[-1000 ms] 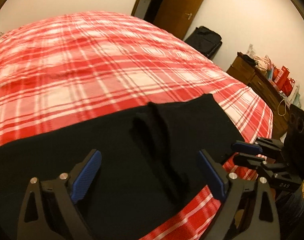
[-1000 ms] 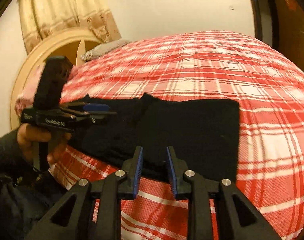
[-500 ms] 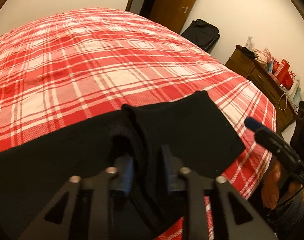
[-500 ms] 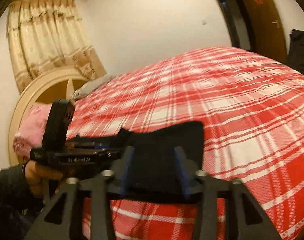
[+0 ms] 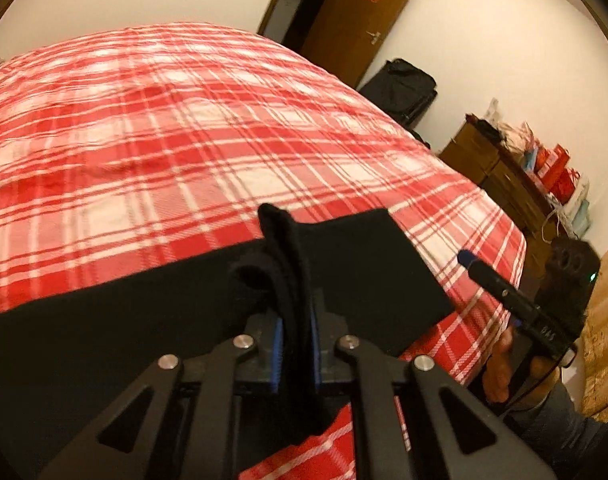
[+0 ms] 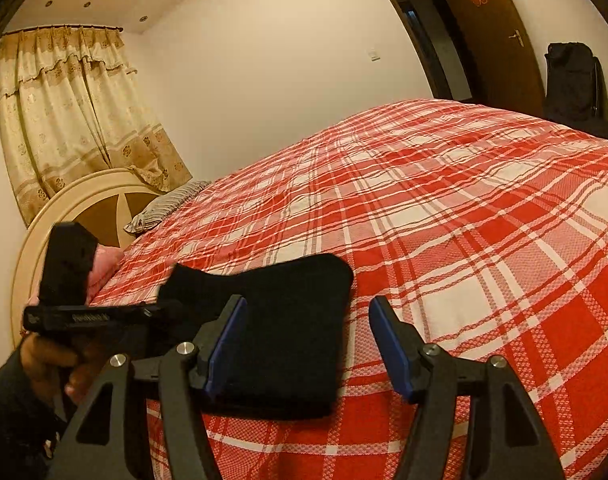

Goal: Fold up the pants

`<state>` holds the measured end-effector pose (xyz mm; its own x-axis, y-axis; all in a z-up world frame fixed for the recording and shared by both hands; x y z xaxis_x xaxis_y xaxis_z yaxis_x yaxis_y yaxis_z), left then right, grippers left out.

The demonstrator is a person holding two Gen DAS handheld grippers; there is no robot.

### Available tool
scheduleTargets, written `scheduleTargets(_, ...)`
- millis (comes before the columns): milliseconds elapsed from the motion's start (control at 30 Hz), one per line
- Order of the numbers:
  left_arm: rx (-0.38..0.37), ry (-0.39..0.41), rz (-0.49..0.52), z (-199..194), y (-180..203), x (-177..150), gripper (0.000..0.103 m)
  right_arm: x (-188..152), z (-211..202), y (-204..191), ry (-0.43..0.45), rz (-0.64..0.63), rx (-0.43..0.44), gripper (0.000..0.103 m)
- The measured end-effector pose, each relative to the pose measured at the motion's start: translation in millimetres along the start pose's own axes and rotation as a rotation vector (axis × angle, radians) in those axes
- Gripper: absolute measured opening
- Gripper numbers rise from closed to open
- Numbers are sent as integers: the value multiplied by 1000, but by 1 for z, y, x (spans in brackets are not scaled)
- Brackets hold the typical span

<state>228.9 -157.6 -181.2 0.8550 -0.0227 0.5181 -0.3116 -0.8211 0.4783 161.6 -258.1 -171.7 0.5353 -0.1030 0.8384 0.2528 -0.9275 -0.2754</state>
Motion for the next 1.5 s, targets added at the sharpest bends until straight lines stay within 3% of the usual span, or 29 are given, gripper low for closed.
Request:
scheduleTargets(267,36,12,-97,-31,-49,-1,11,-7,7,-17,-25,-61,14,65)
scheduleTargets(467,78,-12,-162,-22,-82,-18,11,-13,10,-40,-36,-142,56,65)
scheduleTargets(633,81,-13,-198,-14,-99,-28,11,-22,13,-67,-64,-220,140,65)
scheduleTargets(767,106,-3,-151,-7,-100,-29,15,-44,34,-72,-187,-245,152,65)
scheduleTargets(867,116,10,-144,-5,-102,-27,19,-65,54,-62,-311,-248,94,65)
scheduleTargets(1000,125,18,-112,-7,-100,-29,20,-65,52,-63,-306,-260,100,65)
scheduleTargets(1100,142,32,-105,-17,-100,-27,30,-61,46,-63,-293,-308,42,65)
scheduleTargets(1167,171,80,-82,-32,-102,-23,56,-53,40,-66,-259,-353,6,65)
scheduleTargets(1233,209,120,-59,-42,-106,-19,64,-42,31,-77,-215,-392,-1,65)
scheduleTargets(1333,260,111,-43,-41,-117,-20,65,-34,26,-99,-199,-383,100,65)
scheduleTargets(1400,288,86,-46,-33,-125,-22,65,-39,33,-111,-242,-376,170,66)
scheduleTargets(1500,295,82,-57,-27,-129,-26,65,-65,52,-118,-349,-420,172,66)
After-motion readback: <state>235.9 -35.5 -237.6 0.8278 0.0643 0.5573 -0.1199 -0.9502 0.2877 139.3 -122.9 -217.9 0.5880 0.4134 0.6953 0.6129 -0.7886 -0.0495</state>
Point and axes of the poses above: each gripper's, at about its wrist camera, not at the fingertips, and z roughly the way its jaws point, y to its right, x to its top, the point moved 8 cm from there along z, roughly the way its jaws point, and after that the axes turned 9 degrees about -z, right-handed, at the moved point
